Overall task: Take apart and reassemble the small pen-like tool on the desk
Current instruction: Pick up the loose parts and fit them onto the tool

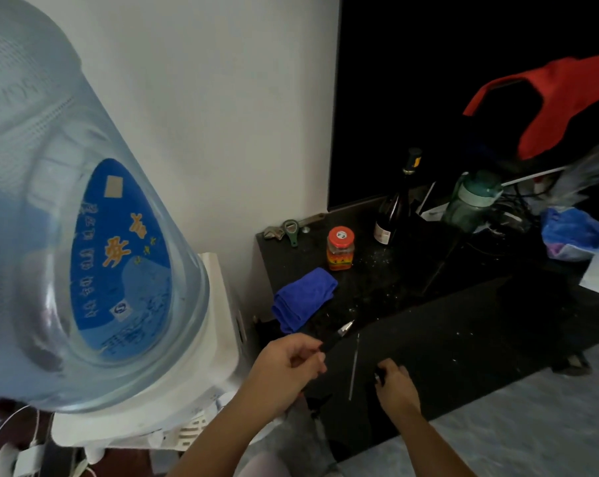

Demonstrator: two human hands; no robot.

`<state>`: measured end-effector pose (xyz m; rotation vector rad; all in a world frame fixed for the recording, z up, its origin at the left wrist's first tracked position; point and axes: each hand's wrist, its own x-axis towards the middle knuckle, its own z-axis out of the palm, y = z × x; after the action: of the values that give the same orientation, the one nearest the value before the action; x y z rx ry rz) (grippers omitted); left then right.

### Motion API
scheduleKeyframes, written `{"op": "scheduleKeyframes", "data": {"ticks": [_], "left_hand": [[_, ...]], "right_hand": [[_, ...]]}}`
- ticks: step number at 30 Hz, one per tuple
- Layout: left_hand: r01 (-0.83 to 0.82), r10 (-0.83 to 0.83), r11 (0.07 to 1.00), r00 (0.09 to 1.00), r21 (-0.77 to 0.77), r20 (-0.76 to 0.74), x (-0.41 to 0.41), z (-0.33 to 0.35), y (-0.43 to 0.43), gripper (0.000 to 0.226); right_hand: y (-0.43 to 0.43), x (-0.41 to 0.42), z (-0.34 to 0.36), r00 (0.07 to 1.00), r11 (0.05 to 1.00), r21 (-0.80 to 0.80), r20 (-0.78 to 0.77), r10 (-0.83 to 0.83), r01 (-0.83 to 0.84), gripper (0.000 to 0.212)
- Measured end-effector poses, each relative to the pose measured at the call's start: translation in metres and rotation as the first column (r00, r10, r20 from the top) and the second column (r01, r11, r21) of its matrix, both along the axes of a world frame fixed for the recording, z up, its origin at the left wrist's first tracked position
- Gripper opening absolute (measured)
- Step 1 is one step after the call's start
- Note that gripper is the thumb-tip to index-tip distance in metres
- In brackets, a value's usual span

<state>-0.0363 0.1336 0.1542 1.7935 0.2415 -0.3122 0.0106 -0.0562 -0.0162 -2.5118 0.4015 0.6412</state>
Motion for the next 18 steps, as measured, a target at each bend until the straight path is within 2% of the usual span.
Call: {"op": "scheduleKeyframes", "data": {"ticks": [3, 5, 7, 10, 14, 18], "left_hand": [[0.037, -0.037, 0.999, 0.999, 0.001, 0.012, 0.0, 0.0, -0.006, 0.023], [0.068, -0.068, 0.998, 0.997, 0.007, 0.023, 0.002, -0.002, -0.01, 0.023], [0.093, -0.094, 0.995, 0.995, 0.021, 0.027, 0.003, -0.004, -0.014, 0.022], [0.136, -0.137, 0.99, 0.99, 0.031, 0.021, 0.004, -0.004, -0.019, 0.022], [0.223, -0.223, 0.974, 0.975, 0.044, -0.007, 0.007, 0.0, -0.024, 0.024], [0.259, -0.26, 0.963, 0.965, 0.081, 0.01, 0.009, 0.009, -0.027, 0.027]], "right_hand": [[-0.009, -0.008, -0.001, 0.996, 0.99, 0.111, -0.053, -0.078, 0.083, 0.037], [-0.017, -0.014, 0.002, 0.98, 0.954, 0.223, -0.077, -0.186, 0.198, 0.034], [-0.025, -0.019, 0.011, 0.94, 0.871, 0.355, -0.091, -0.329, 0.339, 0.032], [-0.034, -0.025, 0.038, 0.863, 0.675, 0.586, -0.089, -0.497, 0.449, 0.027], [-0.042, -0.029, 0.093, 0.82, 0.51, 0.774, -0.022, -0.572, 0.376, 0.021], [-0.041, -0.037, 0.145, 0.795, 0.406, 0.889, 0.084, -0.601, 0.212, 0.017]]}}
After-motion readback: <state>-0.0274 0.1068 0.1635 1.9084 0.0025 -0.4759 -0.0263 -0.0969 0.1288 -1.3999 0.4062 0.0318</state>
